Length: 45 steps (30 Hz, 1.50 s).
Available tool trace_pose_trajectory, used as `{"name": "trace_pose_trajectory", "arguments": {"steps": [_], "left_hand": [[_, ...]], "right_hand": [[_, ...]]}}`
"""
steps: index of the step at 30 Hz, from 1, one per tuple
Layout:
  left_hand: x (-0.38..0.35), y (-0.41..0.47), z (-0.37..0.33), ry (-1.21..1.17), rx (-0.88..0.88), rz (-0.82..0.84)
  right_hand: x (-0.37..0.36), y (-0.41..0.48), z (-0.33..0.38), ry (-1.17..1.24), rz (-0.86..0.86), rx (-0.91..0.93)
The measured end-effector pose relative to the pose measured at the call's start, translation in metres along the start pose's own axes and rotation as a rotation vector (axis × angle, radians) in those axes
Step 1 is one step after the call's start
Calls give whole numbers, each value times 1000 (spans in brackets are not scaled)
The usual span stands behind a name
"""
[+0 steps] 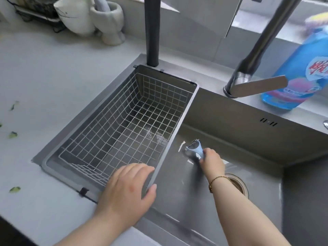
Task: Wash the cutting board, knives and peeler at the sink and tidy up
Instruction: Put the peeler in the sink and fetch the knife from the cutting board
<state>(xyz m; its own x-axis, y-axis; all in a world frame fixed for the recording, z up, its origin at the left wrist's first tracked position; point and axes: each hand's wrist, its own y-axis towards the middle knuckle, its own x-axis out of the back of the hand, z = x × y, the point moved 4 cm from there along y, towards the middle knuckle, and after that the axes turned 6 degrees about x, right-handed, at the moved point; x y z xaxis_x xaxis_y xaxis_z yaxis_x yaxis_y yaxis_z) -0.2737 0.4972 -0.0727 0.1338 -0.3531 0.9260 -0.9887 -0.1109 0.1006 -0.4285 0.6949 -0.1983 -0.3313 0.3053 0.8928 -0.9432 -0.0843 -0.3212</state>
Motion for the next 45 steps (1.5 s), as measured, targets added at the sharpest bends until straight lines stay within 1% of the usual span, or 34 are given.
{"name": "trace_pose_trajectory", "arguments": {"steps": [4,8,12,20,23,26,29,32,34,38,40,45], "left_hand": [[-2,-1,1,16,-3,-27],[-4,-3,0,34,-13,-47],[-5,-3,0,48,-21,-82],[-6,-4,0,49,-53,-164],[-4,-4,-2,60,-68,-217],[-2,-4,-3,49,-70,-229],[0,-5,-3,3,-57,-184],[5,-6,-3,-54,-50,-103],[10,-7,0,-101,-69,-95],[35,-25,25,-199,-116,-185],[57,-41,51,-222,-114,-218],[124,-94,161,-204,17,-348]], "right_hand": [[-13,12,1,-67,8,39],[-21,17,-3,-211,18,96],[-23,20,-4,-276,29,80],[-6,3,-8,-226,12,58],[10,-8,-7,-126,2,53],[31,-25,4,15,-40,82],[54,-50,25,96,-77,141],[75,-79,52,71,-62,219],[88,-102,72,49,-83,259],[102,-151,121,25,-145,352],[100,-172,156,23,-134,414],[71,-215,267,53,-98,593]]}}
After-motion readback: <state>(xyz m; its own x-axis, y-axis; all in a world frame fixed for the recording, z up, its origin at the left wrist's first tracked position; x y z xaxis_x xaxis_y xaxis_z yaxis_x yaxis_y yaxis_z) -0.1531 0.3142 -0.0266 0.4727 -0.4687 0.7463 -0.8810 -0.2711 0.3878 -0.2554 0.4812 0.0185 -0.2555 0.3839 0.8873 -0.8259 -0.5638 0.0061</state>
